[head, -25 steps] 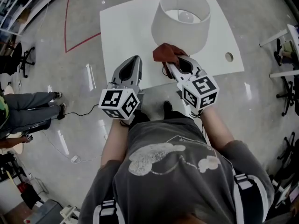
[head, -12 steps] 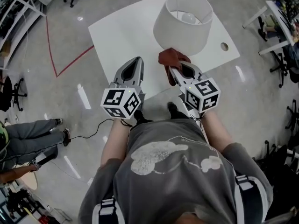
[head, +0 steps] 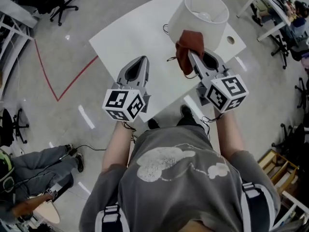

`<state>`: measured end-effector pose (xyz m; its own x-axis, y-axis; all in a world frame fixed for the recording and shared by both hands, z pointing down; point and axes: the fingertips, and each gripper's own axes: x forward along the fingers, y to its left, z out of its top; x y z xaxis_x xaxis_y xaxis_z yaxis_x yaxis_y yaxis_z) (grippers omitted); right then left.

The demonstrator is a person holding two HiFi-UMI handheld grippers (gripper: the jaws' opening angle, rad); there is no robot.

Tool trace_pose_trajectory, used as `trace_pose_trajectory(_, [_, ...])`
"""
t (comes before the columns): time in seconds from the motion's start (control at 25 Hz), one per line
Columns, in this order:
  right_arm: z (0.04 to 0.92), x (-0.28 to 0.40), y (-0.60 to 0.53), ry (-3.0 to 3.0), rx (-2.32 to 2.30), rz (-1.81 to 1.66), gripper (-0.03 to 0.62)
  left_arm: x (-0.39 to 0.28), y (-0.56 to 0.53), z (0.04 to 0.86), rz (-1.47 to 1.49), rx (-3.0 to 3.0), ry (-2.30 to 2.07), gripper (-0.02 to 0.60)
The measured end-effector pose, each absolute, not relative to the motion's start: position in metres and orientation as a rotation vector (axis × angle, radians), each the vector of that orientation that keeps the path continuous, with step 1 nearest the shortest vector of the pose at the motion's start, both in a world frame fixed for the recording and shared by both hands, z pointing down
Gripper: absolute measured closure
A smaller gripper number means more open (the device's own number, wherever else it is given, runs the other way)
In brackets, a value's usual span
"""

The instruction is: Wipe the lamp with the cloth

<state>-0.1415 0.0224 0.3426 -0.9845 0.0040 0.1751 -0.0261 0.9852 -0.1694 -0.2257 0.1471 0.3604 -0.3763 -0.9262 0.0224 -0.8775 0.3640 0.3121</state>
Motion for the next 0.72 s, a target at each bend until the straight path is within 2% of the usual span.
trace_pose_trajectory(0.28, [0.297, -0.139, -0.009, -3.065, 0.203, 0.219, 0.536, -0.214, 0.136, 0.355, -0.352, 1.731, -2.361, 0.574])
trace_pose_trajectory(0.72, [0.353, -0.161, 0.002, -2.965, 0.1, 0.363, 0.536, -0.209, 0.116, 0.357, -0.209, 1.735, -2.362, 0.574])
